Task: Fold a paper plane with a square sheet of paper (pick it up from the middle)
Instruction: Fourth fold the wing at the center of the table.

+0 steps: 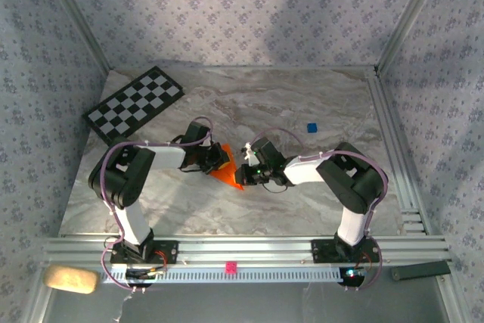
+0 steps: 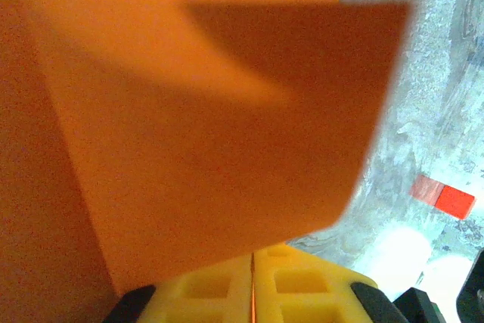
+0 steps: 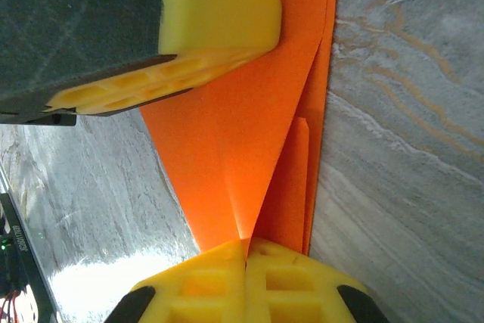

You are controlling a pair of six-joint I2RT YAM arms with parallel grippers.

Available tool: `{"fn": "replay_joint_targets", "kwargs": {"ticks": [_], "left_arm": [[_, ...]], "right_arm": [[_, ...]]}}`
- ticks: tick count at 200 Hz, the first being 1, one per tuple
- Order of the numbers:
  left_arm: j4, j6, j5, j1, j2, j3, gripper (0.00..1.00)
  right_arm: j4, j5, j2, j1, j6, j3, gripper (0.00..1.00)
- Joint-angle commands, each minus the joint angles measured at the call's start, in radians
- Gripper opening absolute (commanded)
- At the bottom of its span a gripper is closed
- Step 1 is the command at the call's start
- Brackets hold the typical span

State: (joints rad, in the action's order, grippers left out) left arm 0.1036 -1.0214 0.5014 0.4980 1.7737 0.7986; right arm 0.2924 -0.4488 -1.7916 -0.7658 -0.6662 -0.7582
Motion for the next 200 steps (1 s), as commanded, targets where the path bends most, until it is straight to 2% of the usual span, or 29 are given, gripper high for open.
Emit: {"fn": "replay_joint_targets", "kwargs": {"ticks": [1, 78, 136, 200], "left_arm": [[-0.07, 0.027, -0.023, 0.005, 0.031, 0.007, 0.08], [-0.07, 0.032, -0.027, 0.004, 0.036, 0.005, 0.07], [-0.068, 0.032, -0.03, 0.005, 0.038, -0.002, 0.07], [-0.065, 0.032, -0.034, 0.001, 0.039, -0.006, 0.07]], "right_arm": [[-0.123, 0.012, 0.002, 0.008, -0.006, 0.009, 0.06], [-0.155, -0.045, 0.044, 0.014, 0.002, 0.039, 0.11], [-0.153, -0.071, 0.035, 0.023, -0.001, 0.061, 0.05], [-0.178, -0.098, 0.077, 0.028, 0.002, 0.065, 0.11]]}}
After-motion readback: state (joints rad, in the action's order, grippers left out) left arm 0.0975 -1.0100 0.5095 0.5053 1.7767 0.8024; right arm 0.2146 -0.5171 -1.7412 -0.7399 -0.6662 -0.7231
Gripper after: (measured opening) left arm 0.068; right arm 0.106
